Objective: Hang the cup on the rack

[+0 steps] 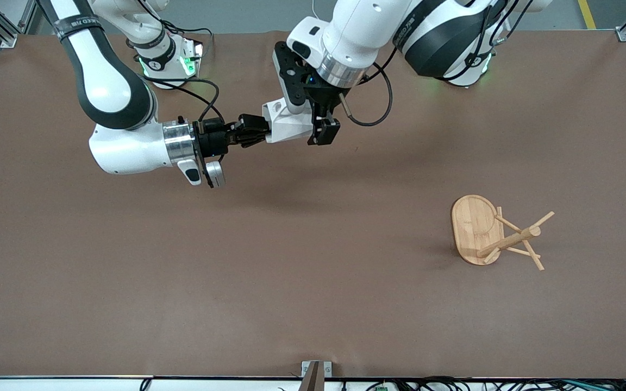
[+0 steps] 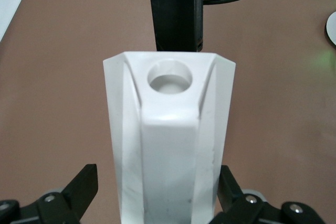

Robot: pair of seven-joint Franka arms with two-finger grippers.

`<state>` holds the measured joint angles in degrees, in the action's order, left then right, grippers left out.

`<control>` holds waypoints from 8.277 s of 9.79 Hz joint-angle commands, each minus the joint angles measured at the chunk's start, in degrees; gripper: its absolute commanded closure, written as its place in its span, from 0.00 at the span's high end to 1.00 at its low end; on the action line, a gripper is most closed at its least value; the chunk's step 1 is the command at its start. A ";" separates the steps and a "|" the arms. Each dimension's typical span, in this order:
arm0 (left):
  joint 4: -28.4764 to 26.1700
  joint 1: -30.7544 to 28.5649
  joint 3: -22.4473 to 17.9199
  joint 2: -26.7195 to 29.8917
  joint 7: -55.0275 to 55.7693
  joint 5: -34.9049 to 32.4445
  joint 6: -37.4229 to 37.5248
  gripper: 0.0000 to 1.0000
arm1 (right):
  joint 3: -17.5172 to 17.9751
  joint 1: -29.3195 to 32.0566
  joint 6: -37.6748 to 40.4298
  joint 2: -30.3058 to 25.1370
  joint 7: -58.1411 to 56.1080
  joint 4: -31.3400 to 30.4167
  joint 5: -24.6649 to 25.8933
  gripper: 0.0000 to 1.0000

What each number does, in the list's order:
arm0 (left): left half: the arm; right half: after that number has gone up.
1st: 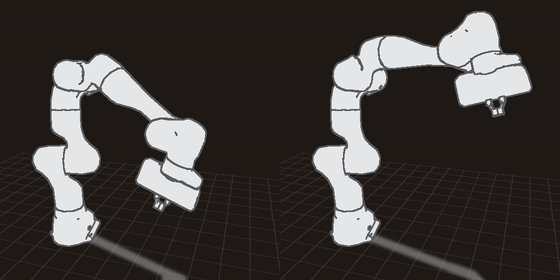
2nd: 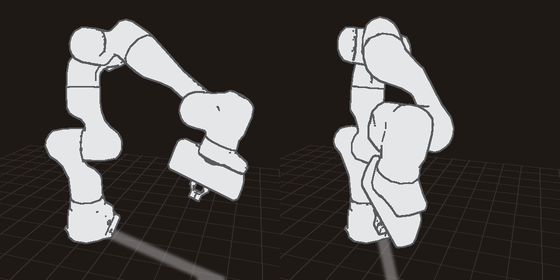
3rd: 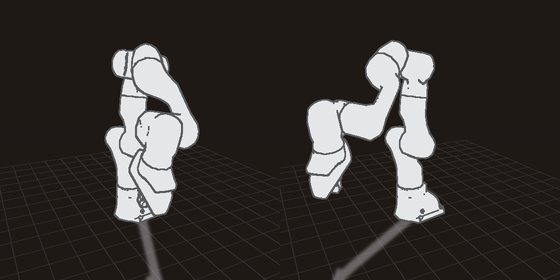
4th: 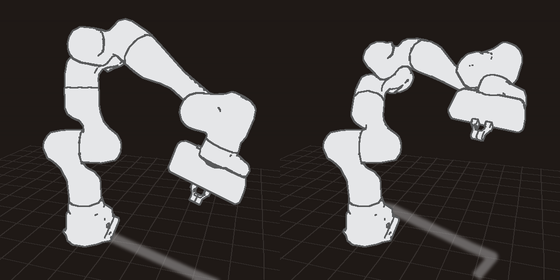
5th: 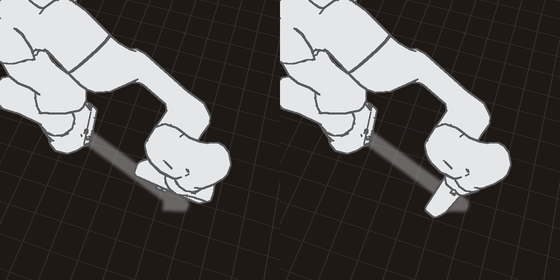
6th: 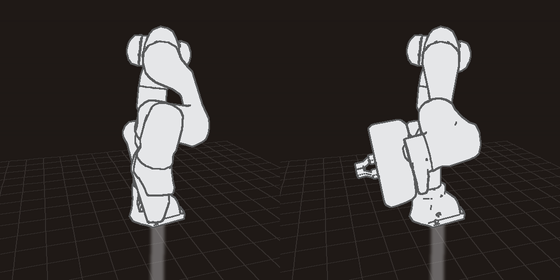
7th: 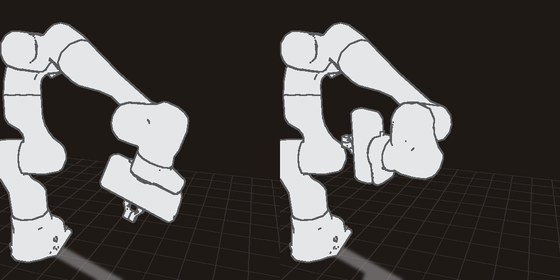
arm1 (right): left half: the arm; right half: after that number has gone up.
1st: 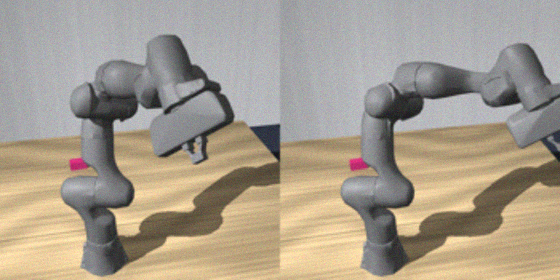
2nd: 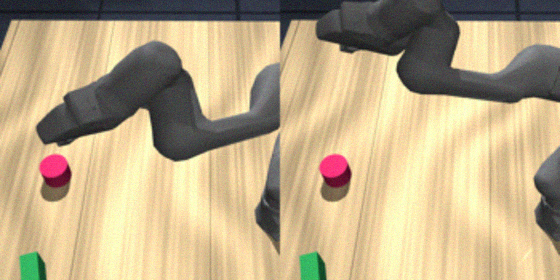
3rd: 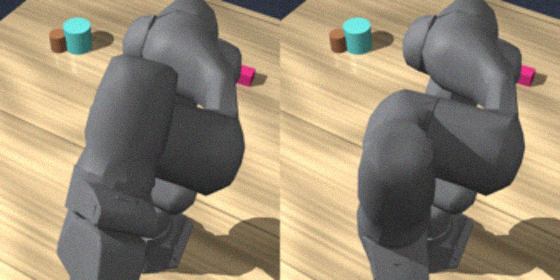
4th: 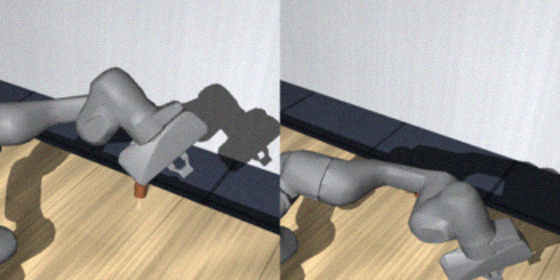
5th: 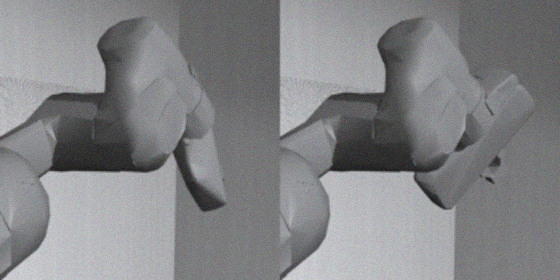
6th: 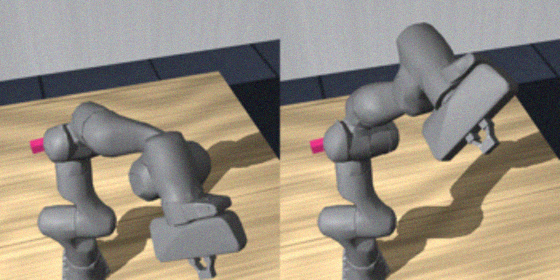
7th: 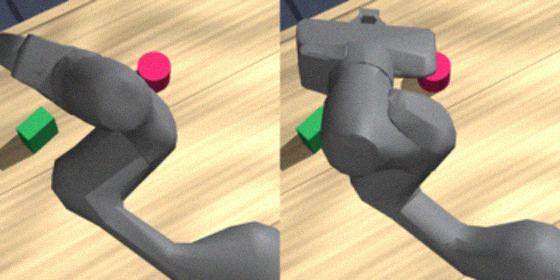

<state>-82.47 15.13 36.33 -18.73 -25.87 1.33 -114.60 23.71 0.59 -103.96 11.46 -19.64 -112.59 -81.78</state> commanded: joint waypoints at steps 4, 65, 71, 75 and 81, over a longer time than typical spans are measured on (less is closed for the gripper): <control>-0.15 1.22 0.14 -2.89 -0.24 -0.54 -1.41 0.12 | 0.81 0.12 0.34 -2.85 -0.66 -1.49 -2.06 0.01; -23.09 -15.74 -30.53 6.58 12.58 9.74 -2.41 1.00 | -27.05 2.75 21.52 -11.99 19.73 29.62 82.58 1.00; -13.99 -18.48 -26.49 17.59 23.32 -3.84 16.84 1.00 | -27.05 2.67 21.52 -11.99 19.64 29.62 82.58 1.00; -8.76 -18.91 -27.46 20.21 23.76 -3.27 22.57 1.00 | -27.05 2.84 21.60 -12.08 19.64 29.62 82.58 1.00; -9.56 -18.73 -27.63 22.86 26.94 0.96 26.98 1.00 | -27.05 2.84 21.61 -12.08 19.64 29.53 82.58 1.00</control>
<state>-90.14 -3.51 8.89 4.15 2.82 1.97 -87.85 -2.91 3.81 -82.48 -0.30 0.61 -82.82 0.50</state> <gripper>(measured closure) 0.000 0.000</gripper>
